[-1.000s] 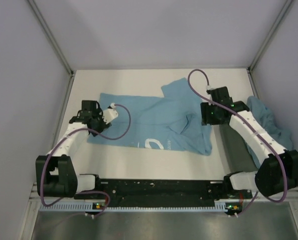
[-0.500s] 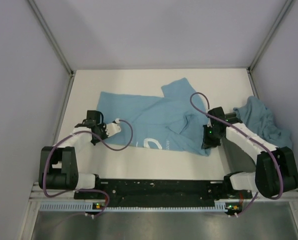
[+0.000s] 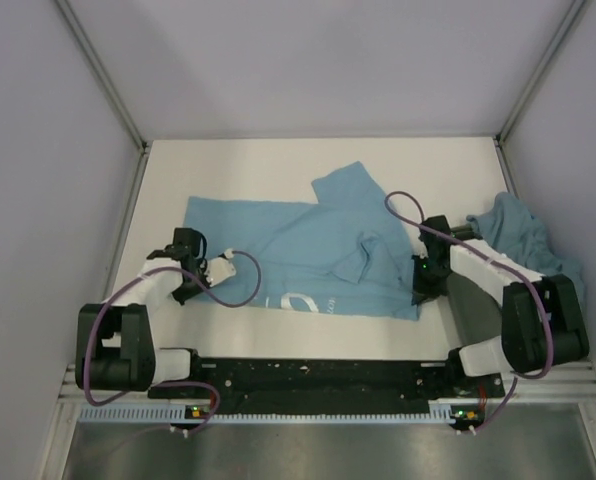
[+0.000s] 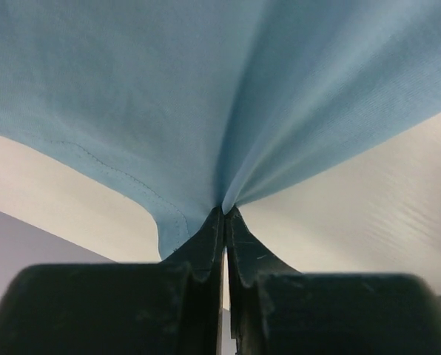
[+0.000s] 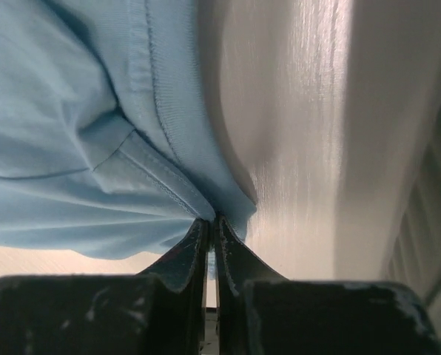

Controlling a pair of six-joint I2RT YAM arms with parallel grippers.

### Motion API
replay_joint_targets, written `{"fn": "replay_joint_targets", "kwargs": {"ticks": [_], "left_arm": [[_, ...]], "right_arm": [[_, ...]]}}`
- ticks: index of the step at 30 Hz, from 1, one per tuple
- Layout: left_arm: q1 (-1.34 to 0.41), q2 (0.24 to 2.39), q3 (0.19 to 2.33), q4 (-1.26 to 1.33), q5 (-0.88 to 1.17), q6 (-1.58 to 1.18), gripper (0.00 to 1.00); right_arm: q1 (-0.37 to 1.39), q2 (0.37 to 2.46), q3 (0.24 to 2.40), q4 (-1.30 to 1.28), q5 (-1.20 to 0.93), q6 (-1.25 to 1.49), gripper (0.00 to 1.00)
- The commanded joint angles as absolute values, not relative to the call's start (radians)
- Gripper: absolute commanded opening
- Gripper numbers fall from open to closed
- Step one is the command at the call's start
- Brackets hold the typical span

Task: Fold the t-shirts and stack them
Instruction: Fold the flattened tshirt in 1/3 of the way

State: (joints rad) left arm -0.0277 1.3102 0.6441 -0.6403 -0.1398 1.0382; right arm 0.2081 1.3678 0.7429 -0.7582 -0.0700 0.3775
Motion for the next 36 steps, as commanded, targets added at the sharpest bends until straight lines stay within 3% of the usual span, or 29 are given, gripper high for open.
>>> {"fn": "replay_joint_targets", "kwargs": {"ticks": [1, 3, 5, 7, 9, 14, 16, 18, 20, 24, 28, 36], "left_arm": [[-0.025, 1.298, 0.634, -0.753, -0.204, 0.996, 0.17], [-0.025, 1.304, 0.653, -0.755, -0.201, 0.986, 0.41], [-0.032, 1.304, 0.716, -0.767, -0.180, 0.965, 0.51], [-0.060, 1.312, 0.825, -0.816, -0.129, 0.919, 0.54], [-0.112, 1.319, 0.955, -0.860, -0.057, 0.852, 0.57], [-0.331, 1.356, 1.190, -0.862, 0.231, 0.717, 0.57], [-0.449, 1.391, 1.215, -0.781, 0.303, 0.648, 0.49], [-0.558, 1.442, 1.229, -0.686, 0.336, 0.603, 0.42], [-0.662, 1.518, 1.245, -0.608, 0.325, 0.586, 0.38], [-0.828, 1.652, 1.292, -0.502, 0.334, 0.584, 0.38], [-0.919, 1.745, 1.321, -0.410, 0.333, 0.609, 0.45], [-0.962, 1.942, 1.408, -0.382, 0.219, 0.613, 0.48]], "right_arm": [[0.192, 1.451, 0.785, -0.808, -0.064, 0.350, 0.12], [0.193, 1.450, 0.805, -0.814, -0.057, 0.347, 0.22], [0.192, 1.428, 0.856, -0.834, -0.041, 0.347, 0.30], [0.193, 1.395, 0.905, -0.862, -0.031, 0.345, 0.33], [0.199, 1.361, 0.963, -0.906, -0.005, 0.347, 0.43], [0.230, 1.272, 1.058, -0.951, 0.095, 0.370, 0.45], [0.241, 1.237, 1.039, -0.878, 0.033, 0.385, 0.37], [0.239, 1.194, 0.953, -0.710, -0.139, 0.422, 0.15], [0.239, 1.181, 0.856, -0.560, -0.277, 0.483, 0.00], [0.232, 1.226, 0.767, -0.454, -0.287, 0.521, 0.00], [0.169, 1.287, 0.672, -0.407, -0.284, 0.538, 0.00], [0.120, 1.327, 0.581, -0.371, -0.281, 0.523, 0.00]]}}
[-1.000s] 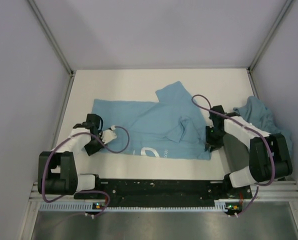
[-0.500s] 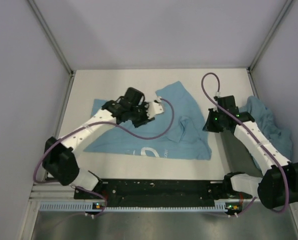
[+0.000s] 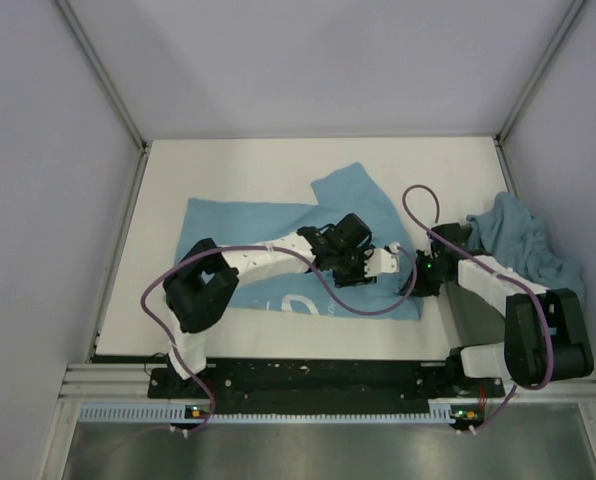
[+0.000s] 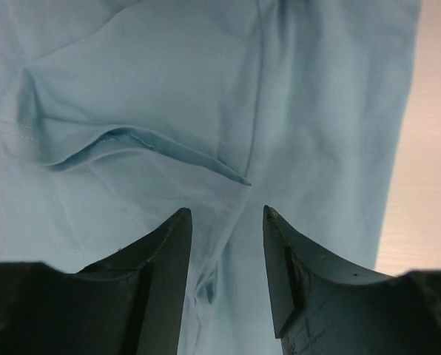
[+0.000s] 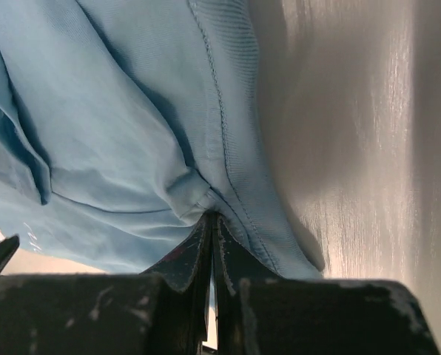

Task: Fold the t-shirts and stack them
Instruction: Fold the flattened tshirt in 1/3 of the way

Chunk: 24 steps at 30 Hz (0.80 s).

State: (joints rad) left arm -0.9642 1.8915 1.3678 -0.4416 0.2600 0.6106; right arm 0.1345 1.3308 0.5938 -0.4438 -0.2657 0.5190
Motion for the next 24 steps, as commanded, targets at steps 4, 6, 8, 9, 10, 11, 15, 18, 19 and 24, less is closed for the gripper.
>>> {"fn": "replay_joint_targets", "kwargs": {"ticks": [4, 6, 8, 9, 10, 11, 15, 18, 19, 24], "left_arm": [[-0.965, 1.967, 1.401, -0.411, 0.253, 0.644, 0.47], [-0.965, 1.970, 1.405, -0.426, 0.287, 0.655, 0.47], [-0.968, 1.973, 1.411, -0.423, 0.281, 0.644, 0.48], [-0.969, 1.976, 1.413, -0.407, 0.267, 0.634, 0.48], [-0.971, 1.983, 1.414, -0.388, 0.237, 0.623, 0.42], [-0.969, 1.991, 1.413, -0.365, 0.204, 0.618, 0.32], [-0.969, 1.996, 1.413, -0.385, 0.198, 0.626, 0.08], [-0.969, 1.990, 1.413, -0.396, 0.210, 0.627, 0.00], [-0.969, 1.990, 1.413, -0.400, 0.209, 0.624, 0.00], [-0.918, 1.961, 1.449, -0.362, 0.136, 0.484, 0.00]], "right_arm": [[0.110, 1.310, 0.575, -0.374, -0.278, 0.518, 0.00], [0.107, 1.310, 0.574, -0.374, -0.273, 0.520, 0.00], [0.107, 1.318, 0.572, -0.373, -0.270, 0.517, 0.00], [0.107, 1.321, 0.572, -0.371, -0.271, 0.515, 0.00], [0.107, 1.327, 0.574, -0.373, -0.273, 0.514, 0.00], [0.107, 1.325, 0.571, -0.373, -0.273, 0.511, 0.00], [0.103, 1.324, 0.561, -0.374, -0.265, 0.502, 0.00], [0.094, 1.327, 0.561, -0.374, -0.268, 0.500, 0.00], [0.094, 1.327, 0.561, -0.374, -0.268, 0.500, 0.00], [0.083, 1.327, 0.551, -0.376, -0.255, 0.495, 0.00]]}}
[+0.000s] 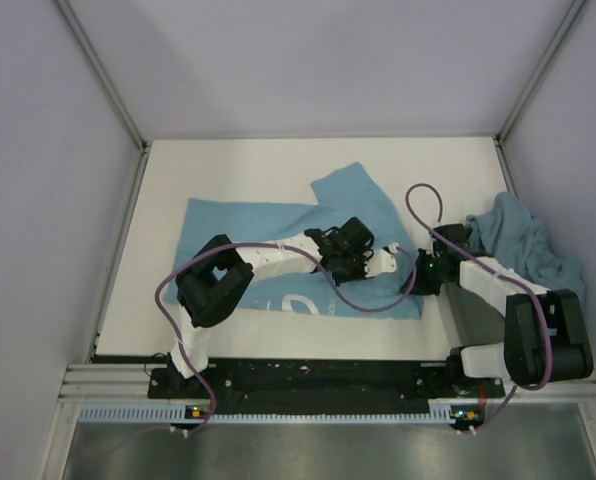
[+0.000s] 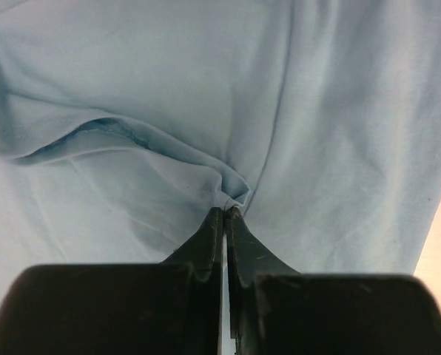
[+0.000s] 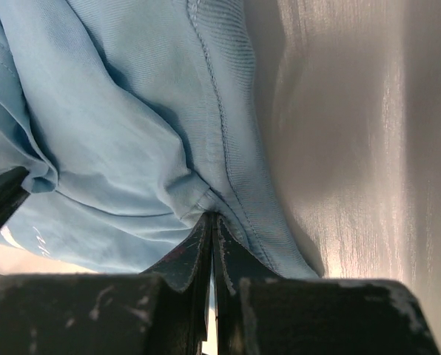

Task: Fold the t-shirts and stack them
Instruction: Fold the flattened tshirt in 1/3 of the way

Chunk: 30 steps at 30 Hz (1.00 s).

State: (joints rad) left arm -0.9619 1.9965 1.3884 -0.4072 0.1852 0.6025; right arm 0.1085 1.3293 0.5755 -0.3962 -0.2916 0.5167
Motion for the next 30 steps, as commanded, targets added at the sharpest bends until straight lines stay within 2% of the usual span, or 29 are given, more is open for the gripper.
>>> {"fn": "replay_joint_targets", "kwargs": {"ticks": [1, 4, 14, 21, 22, 25, 26, 30], "left_arm": [[-0.888, 1.956, 1.466, -0.361, 0.146, 0.445, 0.00], [-0.829, 1.962, 1.509, -0.367, 0.143, 0.356, 0.00], [-0.716, 1.970, 1.443, -0.357, -0.035, 0.164, 0.00], [-0.693, 2.020, 1.470, -0.399, -0.061, 0.150, 0.00], [-0.693, 2.025, 1.479, -0.408, -0.066, 0.149, 0.04], [-0.693, 2.004, 1.488, -0.426, -0.066, 0.152, 0.36], [-0.693, 1.990, 1.486, -0.425, -0.058, 0.161, 0.41], [-0.693, 1.893, 1.491, -0.433, -0.057, 0.221, 0.50]], "right_arm": [[0.081, 1.330, 0.546, -0.376, -0.255, 0.495, 0.00], [0.078, 1.347, 0.543, -0.376, -0.253, 0.489, 0.00], [0.080, 1.350, 0.534, -0.383, -0.235, 0.482, 0.00], [0.078, 1.344, 0.537, -0.396, -0.233, 0.474, 0.00], [0.077, 1.344, 0.538, -0.400, -0.233, 0.472, 0.00], [0.080, 1.322, 0.555, -0.419, -0.241, 0.456, 0.00], [0.080, 1.310, 0.564, -0.435, -0.242, 0.445, 0.00], [0.080, 1.220, 0.665, -0.534, -0.221, 0.411, 0.14]]}}
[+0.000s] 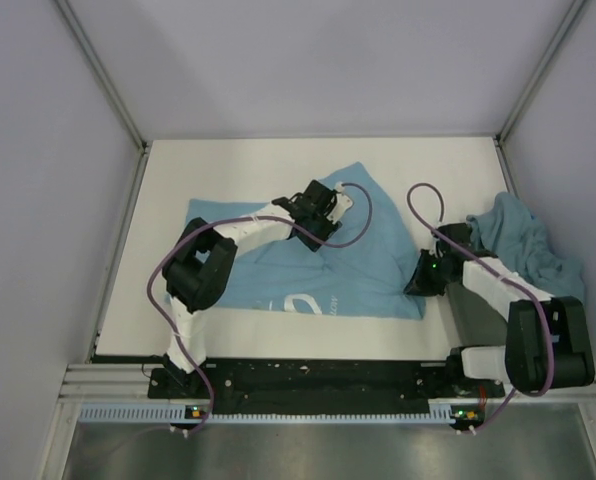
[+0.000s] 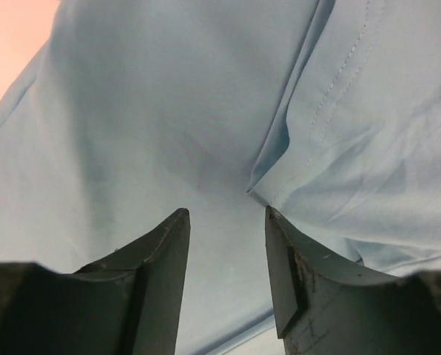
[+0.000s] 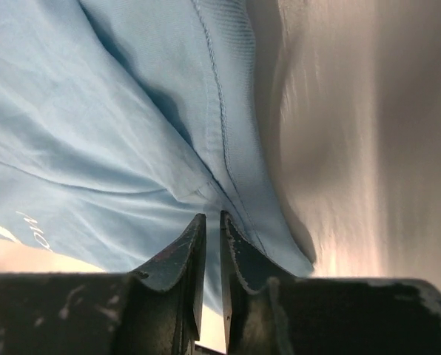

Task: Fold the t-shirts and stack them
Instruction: Fold the flattened tshirt in 1/3 of the way

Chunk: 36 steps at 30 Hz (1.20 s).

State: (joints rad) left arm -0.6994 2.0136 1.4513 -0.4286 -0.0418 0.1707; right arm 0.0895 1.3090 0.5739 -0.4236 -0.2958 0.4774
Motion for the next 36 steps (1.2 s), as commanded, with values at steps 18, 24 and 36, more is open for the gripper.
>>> {"fn": "replay_joint_targets", "kwargs": {"ticks": [18, 24, 36], "left_arm": [[-0.479, 1.324, 0.840, -0.746, -0.458, 0.837, 0.56], [-0.376, 1.247, 0.688, -0.702, -0.459, 0.883, 0.61], [-0.370, 1.210, 0.532, -0.607, -0.368, 0.822, 0.00]], "right_arm": [[0.215, 1.020, 0.733, -0.881, 0.003, 0.606, 0.61], [0.216, 1.086, 0.585, -0.712, -0.042, 0.670, 0.63], [0.225, 1.059, 0.538, -0.707, -0.063, 0.692, 0.00]]}}
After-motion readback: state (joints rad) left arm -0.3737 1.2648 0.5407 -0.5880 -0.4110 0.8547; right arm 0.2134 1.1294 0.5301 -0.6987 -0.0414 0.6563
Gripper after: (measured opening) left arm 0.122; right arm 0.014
